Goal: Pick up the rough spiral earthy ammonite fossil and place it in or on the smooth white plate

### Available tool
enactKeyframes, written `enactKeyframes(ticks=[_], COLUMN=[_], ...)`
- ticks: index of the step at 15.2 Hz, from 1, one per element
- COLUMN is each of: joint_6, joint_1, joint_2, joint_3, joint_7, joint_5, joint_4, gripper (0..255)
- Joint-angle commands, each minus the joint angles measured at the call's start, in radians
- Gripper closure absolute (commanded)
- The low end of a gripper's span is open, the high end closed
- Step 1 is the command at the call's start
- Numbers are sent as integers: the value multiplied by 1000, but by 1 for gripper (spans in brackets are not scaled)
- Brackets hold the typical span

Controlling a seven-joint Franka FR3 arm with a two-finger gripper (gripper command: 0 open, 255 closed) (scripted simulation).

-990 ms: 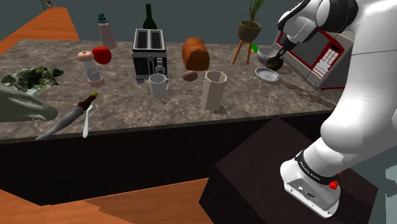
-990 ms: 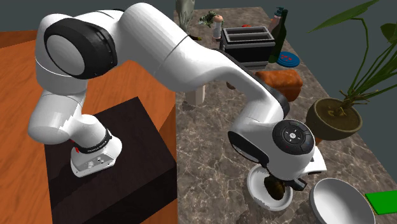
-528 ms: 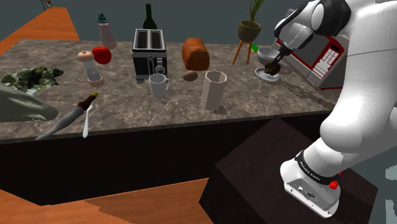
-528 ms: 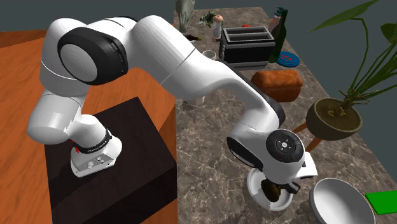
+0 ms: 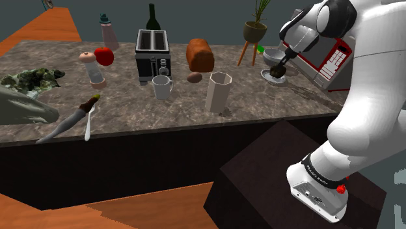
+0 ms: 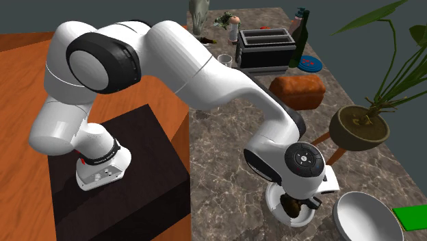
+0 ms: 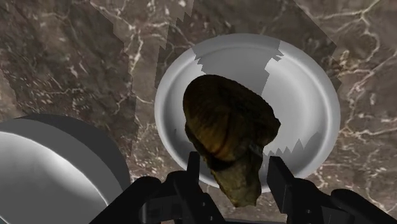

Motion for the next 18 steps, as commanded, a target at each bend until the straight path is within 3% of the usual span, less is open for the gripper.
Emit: enactKeyframes(ticks=[1, 6, 10, 18], joint_6=[0, 0, -48, -48], joint_1=[0, 0, 39, 39], joint_2=[0, 0, -113, -113], joint_3=[0, 0, -53, -53], joint_7=[0, 0, 29, 29], joint_5=[0, 0, -58, -58], joint_4=[0, 0, -61, -61], gripper=[0, 0, 0, 0])
